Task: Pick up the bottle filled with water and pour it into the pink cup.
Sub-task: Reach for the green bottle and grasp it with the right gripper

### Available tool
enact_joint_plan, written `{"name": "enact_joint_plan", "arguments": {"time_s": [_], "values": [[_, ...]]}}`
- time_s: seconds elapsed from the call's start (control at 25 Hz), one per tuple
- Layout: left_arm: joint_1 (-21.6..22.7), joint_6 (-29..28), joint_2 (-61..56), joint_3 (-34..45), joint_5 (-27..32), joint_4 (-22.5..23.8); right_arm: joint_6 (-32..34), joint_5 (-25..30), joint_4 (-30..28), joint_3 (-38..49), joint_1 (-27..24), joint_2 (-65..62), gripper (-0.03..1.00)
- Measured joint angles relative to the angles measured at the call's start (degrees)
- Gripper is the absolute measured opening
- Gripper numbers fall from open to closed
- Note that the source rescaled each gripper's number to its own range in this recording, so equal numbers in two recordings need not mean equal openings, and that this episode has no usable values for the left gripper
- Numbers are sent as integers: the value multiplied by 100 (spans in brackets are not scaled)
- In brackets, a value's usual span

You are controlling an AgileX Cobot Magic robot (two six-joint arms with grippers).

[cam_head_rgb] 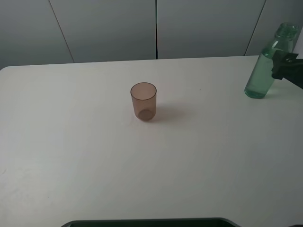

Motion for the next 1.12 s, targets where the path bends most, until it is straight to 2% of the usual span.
{"name": "enact_joint_plan", "arguments": {"time_s": [0.88, 1.12], "values": [[0, 0, 0, 0, 0, 0, 20, -48, 131, -1628, 0, 2195, 100], [0, 0, 0, 0, 0, 0, 9, 161, 232, -2138, 0, 2562, 100]]}}
